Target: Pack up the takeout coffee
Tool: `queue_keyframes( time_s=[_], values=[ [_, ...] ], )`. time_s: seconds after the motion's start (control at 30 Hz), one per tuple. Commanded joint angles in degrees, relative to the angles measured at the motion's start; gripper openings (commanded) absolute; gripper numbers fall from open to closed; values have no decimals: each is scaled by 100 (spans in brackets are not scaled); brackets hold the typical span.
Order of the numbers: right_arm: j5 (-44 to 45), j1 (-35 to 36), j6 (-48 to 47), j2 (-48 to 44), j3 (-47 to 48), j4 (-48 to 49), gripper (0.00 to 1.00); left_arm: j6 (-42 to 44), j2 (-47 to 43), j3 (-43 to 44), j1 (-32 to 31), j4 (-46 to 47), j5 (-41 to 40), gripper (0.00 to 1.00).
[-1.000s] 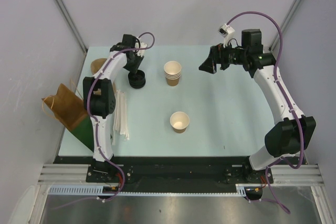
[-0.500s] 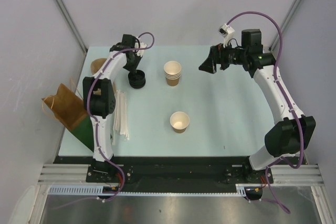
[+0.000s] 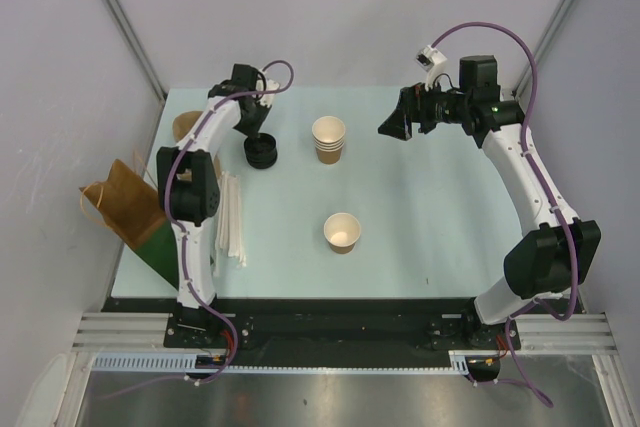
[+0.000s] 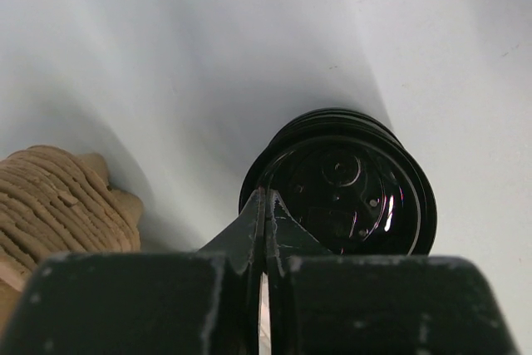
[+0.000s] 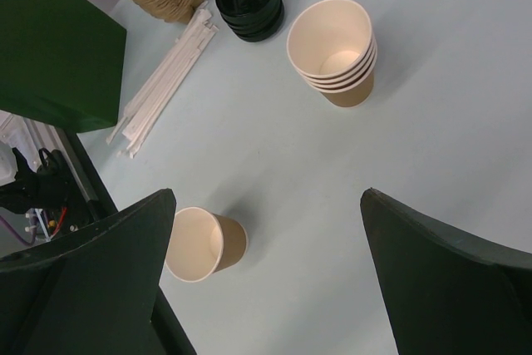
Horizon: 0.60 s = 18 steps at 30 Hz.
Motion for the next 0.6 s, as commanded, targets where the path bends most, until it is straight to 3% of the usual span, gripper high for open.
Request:
queue_keyframes(
  time_s=[0.0,0.07,0.13,0.57],
  values=[
    [-130,-22,61,5,168,214,100,-3,-450,286,25,-113,37,15],
    [-139,-22,61,-4,168,205,100,-2,-398,303,33,-87,-32,37],
    [-139,-22,52,-4,160,196,100,-11,-336,382,51,-87,-51,41],
    [-130,-31,43,57,203,188,100,-20,148,760,148,-281,11,37]
  ],
)
